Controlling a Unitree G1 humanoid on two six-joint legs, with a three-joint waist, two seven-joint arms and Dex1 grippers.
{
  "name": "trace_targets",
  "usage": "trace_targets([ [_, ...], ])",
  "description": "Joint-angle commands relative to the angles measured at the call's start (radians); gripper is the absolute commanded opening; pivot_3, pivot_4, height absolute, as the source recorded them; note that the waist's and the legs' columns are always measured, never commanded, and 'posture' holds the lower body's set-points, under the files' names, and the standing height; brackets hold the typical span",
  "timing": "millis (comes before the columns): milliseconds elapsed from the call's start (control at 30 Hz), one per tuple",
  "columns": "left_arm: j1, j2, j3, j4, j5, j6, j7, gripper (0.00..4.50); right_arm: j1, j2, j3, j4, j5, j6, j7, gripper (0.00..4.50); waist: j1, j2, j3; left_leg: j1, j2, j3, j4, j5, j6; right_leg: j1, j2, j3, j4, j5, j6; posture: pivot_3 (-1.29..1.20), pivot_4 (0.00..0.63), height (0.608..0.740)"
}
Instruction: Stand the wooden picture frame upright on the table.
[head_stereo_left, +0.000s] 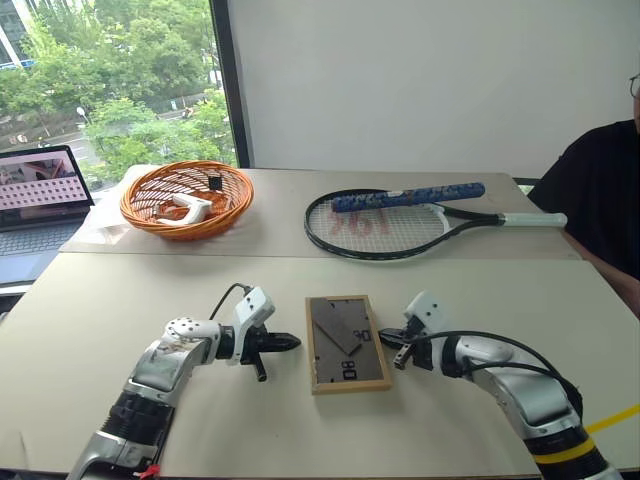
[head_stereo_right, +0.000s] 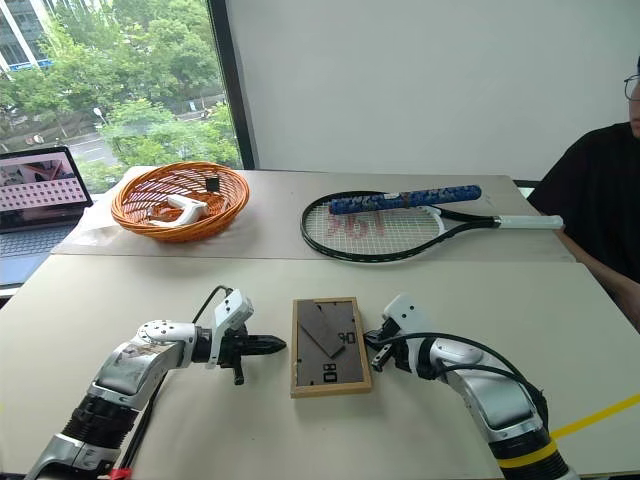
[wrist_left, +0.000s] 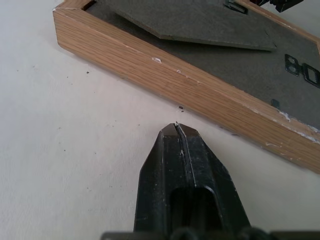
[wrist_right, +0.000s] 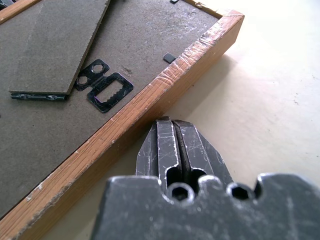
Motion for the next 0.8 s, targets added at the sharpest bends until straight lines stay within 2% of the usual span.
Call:
trace_targets([
  [33,0.025,0.020,0.035,0.003,-0.015,0.043,0.041,0.02,0.027,-0.040,-0.032,-0.010,-0.002,-0.014,0.028,0.00,0.002,0.000,0.000,0.000,0.000,0.000,0.000,0.000,0.000,0.000,0.000,0.000,0.000,0.000,0.000,0.00,0.150,0.696],
  [100,0.019,0.019,0.174,-0.003,-0.110,0.163,0.093,0.02,0.028,-0.081,-0.145,-0.005,0.050,-0.002,0.055,0.00,0.004,0.000,0.000,0.000,0.000,0.000,0.000,0.000,0.000,0.000,0.000,0.000,0.000,0.000,0.000,0.00,0.150,0.696],
  [200,0.021,0.010,0.326,-0.062,-0.247,0.319,0.147,0.02,0.038,-0.146,-0.233,-0.002,0.103,-0.005,0.118,0.00,0.005,0.000,0.001,-0.003,0.000,0.000,0.000,0.000,0.000,-0.003,0.000,0.000,0.001,0.000,0.000,0.00,0.150,0.696],
  [233,0.034,0.023,0.355,-0.110,-0.259,0.366,0.180,0.26,0.044,-0.173,-0.257,0.003,0.123,-0.012,0.154,0.00,0.005,0.000,0.001,-0.003,0.000,0.000,0.000,0.000,0.000,-0.003,0.000,0.000,0.001,0.000,0.000,0.00,0.150,0.696],
  [300,0.025,0.036,0.461,-0.181,-0.409,0.574,0.186,0.77,0.060,-0.221,-0.282,0.016,0.148,-0.039,0.235,0.00,0.005,0.000,0.002,-0.003,0.000,0.000,0.000,0.000,0.000,-0.003,0.000,0.000,0.000,0.000,0.000,0.00,0.150,0.696],
  [400,-0.060,0.008,0.574,-0.151,-0.546,0.891,0.258,1.87,0.089,-0.268,-0.224,0.027,0.103,-0.134,0.324,0.00,0.007,-0.001,0.002,-0.003,0.000,0.000,-0.001,0.000,0.000,-0.002,0.000,-0.001,0.000,-0.002,0.001,0.00,0.150,0.696],
  [433,-0.073,0.010,0.582,-0.137,-0.582,0.939,0.293,2.13,0.094,-0.273,-0.205,0.031,0.086,-0.163,0.341,0.00,0.009,-0.001,0.002,-0.003,0.000,0.000,-0.001,0.000,0.000,-0.002,0.000,-0.002,0.000,-0.002,0.001,0.00,0.150,0.696],
  [500,-0.055,0.080,0.505,-0.129,-0.710,0.957,0.344,2.86,0.093,-0.271,-0.167,0.043,0.054,-0.218,0.359,0.00,0.006,-0.002,0.002,-0.003,0.000,-0.002,0.000,0.000,0.000,-0.002,0.000,-0.002,0.000,-0.002,0.002,0.00,0.150,0.696],
  [567,-0.022,0.089,0.471,-0.114,-0.873,0.957,0.402,3.70,0.089,-0.263,-0.114,0.059,0.009,-0.279,0.371,0.00,-0.002,-0.002,0.002,-0.003,0.000,-0.002,0.000,0.000,0.000,-0.002,0.000,-0.002,0.000,-0.002,0.002,0.00,0.150,0.696],
  [633,0.020,0.098,0.425,-0.094,-0.963,0.957,0.462,4.42,0.081,-0.250,-0.077,0.083,-0.027,-0.327,0.374,0.00,-0.004,-0.001,0.002,-0.003,0.000,-0.002,-0.001,0.000,0.000,-0.002,-0.001,-0.002,0.000,-0.002,0.002,0.00,0.150,0.696],
  [733,0.064,0.056,0.322,-0.053,-1.041,0.957,0.617,4.47,0.056,-0.222,-0.029,0.136,-0.079,-0.389,0.371,0.00,-0.004,-0.001,0.003,-0.002,0.000,-0.002,-0.001,0.000,0.000,-0.003,0.000,-0.002,0.000,-0.002,0.001,0.00,0.150,0.696],
  [800,0.054,-0.019,0.274,-0.013,-1.046,0.957,0.746,4.47,0.037,-0.203,0.004,0.172,-0.109,-0.430,0.386,0.00,-0.001,-0.003,0.002,-0.001,0.000,-0.002,-0.001,0.000,0.000,-0.001,0.000,-0.002,0.000,-0.002,0.001,0.00,0.150,0.696],
])
